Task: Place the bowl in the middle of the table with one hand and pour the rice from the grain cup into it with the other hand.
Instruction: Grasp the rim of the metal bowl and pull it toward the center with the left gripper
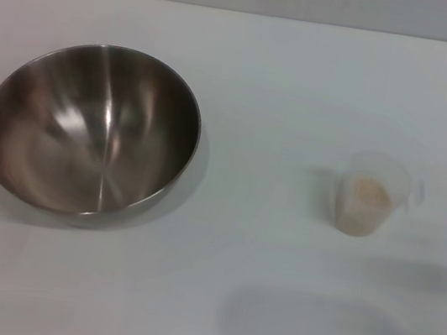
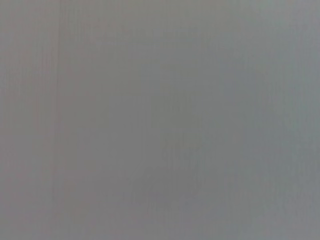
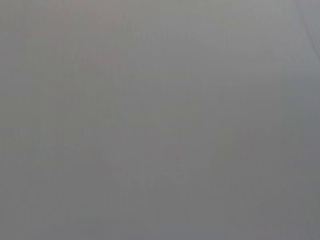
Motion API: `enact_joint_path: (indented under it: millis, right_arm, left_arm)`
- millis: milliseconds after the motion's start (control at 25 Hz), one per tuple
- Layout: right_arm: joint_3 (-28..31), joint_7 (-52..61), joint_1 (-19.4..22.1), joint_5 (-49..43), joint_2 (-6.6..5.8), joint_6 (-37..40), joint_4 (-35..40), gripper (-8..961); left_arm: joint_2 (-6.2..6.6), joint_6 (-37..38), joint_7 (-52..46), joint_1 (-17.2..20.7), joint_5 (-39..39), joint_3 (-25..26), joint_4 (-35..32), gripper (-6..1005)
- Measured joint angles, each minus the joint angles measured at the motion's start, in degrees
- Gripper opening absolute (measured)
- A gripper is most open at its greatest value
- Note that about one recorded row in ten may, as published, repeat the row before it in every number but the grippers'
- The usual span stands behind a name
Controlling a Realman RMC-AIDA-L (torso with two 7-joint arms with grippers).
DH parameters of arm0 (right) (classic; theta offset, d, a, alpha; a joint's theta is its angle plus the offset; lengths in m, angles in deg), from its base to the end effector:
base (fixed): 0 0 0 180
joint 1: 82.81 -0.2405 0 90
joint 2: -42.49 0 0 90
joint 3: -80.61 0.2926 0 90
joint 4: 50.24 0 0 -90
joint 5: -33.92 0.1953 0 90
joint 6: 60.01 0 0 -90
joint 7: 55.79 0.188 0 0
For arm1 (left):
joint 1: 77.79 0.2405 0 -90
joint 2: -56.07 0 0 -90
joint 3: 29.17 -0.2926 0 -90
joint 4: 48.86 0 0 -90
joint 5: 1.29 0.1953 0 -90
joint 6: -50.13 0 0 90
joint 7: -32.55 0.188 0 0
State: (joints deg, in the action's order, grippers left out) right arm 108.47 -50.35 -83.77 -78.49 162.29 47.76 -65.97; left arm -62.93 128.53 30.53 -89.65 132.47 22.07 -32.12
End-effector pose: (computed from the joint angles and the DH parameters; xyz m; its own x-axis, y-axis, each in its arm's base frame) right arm 0.3429 0.2003 0.0263 0.5946 0.4380 -0.6743 -0.7580 0.0257 -0.6517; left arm -0.3557 0.3105 -0.0046 0.7103 -0.1788 0.6808 0.6867 -0.0366 -0.7260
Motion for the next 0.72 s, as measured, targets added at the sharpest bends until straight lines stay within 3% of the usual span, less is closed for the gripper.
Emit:
enact_joint_path:
  millis: [280,440,560,600,720]
  right_arm:
    - [0.00,0.11,0.08,0.00,0.00,-0.57,0.00,781]
    - [0.00,0.17,0.20,0.00,0.00,-0.68,0.00,782]
    - [0.00,0.22,0.19,0.00,0.00,-0.70,0.09,782]
    - [0.00,0.25,0.20,0.00,0.00,-0.71,0.11,782]
    - [0.00,0.27,0.28,-0.01,0.00,-0.73,0.08,782]
  left_arm:
    - [0.16,0.15,-0.32,0.04,-0.10,0.00,1.06,818]
    - [0.73,-1.92,0.71,-0.03,-0.10,1.22,4.89,812]
    - [1.83,-6.35,3.04,-0.10,0.61,3.76,10.59,808]
    - [3.00,-10.94,5.39,0.16,1.85,5.40,15.71,807]
    - [4.50,-19.29,8.51,1.16,4.90,8.60,24.18,803]
